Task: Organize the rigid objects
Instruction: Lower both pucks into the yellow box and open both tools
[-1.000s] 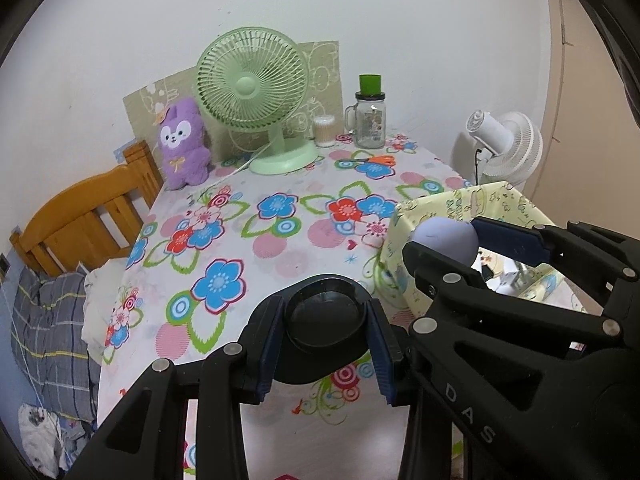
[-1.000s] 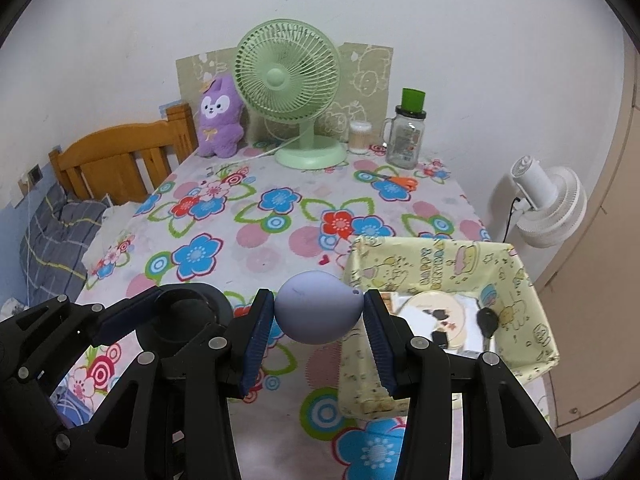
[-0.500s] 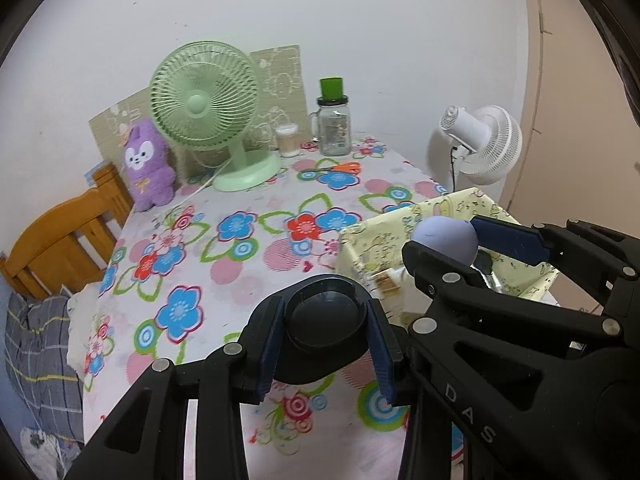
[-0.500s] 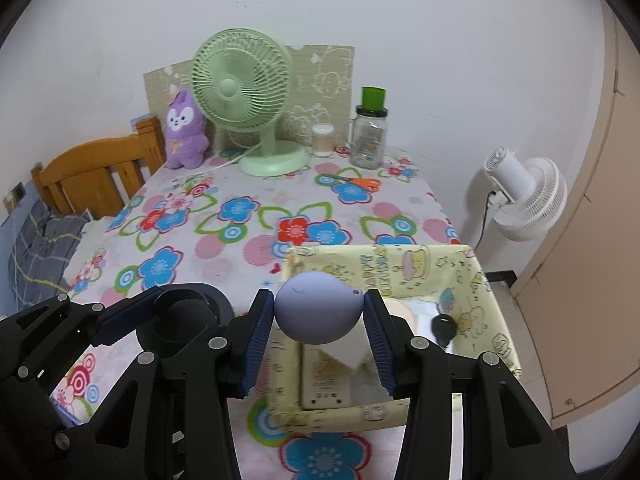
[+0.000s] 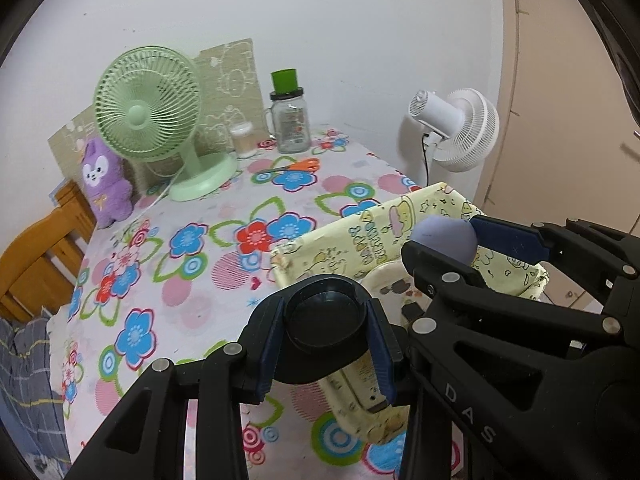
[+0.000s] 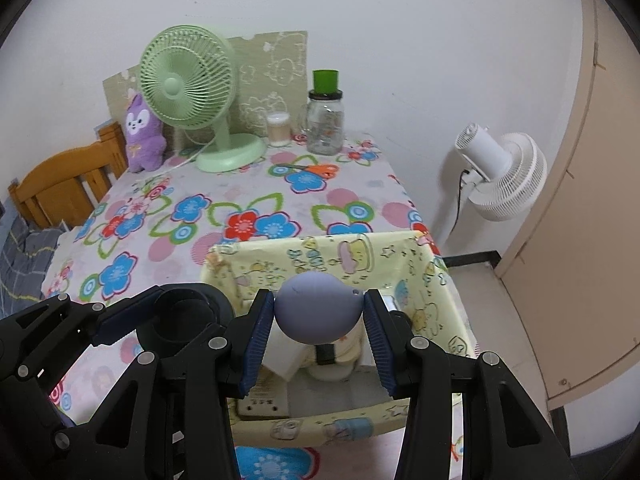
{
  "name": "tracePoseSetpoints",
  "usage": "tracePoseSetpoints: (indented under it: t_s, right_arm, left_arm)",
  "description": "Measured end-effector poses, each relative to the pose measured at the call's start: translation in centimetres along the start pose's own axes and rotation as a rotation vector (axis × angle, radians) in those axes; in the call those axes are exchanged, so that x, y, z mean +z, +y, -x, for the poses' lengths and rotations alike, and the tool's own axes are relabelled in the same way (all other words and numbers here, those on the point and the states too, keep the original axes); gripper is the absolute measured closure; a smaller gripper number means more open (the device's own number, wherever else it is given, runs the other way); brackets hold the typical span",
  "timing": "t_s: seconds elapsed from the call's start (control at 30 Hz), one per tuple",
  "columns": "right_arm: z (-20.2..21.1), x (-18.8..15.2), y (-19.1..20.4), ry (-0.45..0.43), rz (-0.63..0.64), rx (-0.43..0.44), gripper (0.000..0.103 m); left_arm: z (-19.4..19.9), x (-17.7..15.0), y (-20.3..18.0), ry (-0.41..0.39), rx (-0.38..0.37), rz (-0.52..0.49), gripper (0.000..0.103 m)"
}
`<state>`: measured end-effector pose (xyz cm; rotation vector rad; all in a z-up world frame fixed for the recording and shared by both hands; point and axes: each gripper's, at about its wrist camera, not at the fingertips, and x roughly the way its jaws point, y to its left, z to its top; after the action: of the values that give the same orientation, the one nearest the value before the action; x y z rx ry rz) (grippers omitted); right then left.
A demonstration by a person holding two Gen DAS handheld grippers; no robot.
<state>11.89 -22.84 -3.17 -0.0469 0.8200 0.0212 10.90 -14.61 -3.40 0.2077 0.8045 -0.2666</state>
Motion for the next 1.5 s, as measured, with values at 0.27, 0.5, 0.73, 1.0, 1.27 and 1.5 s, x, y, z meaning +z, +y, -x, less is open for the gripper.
tracePoseSetpoints:
  t_s: [0.27, 0.5, 0.73, 1.0, 1.27, 1.5]
  right_arm:
    - [-2.0, 0.2, -2.3, 0.037, -0.034, 0.001, 0.054]
    - [-3.9, 0.3, -3.7, 0.077, -0.068, 0.019, 0.054]
    - [-5.6, -0.1, -4.8, 0.129, -0.098, 0.018, 0.053]
    - [-7.0, -0.5, -5.7, 0.173, -0.119, 0.017, 0.052]
    - [-6.0, -0.2, -5.6, 0.154, -0.085, 0.014, 0.037]
    - [-5.0, -0.5, -6.0, 0.129, -0.085, -0.008, 0.037]
  left_arm:
    - [-2.1, 0.9, -1.6, 0.028, -0.018, -0.032, 0.062]
    - [-3.5, 1.4, -2.3, 0.046, -0.019, -0.053, 0.062]
    - [-5.2, 1.5, -3.1, 0.083, -0.034, -0.06, 0.062]
    - [-6.5, 1.5, -3.7, 0.113, -0.05, -0.065, 0.062]
    - [-6.6, 1.7, -4.1, 0.135, -0.118, -0.065, 0.062]
    - [-7.7, 2.0, -4.1, 0.17, -0.146, -0.047, 0.061]
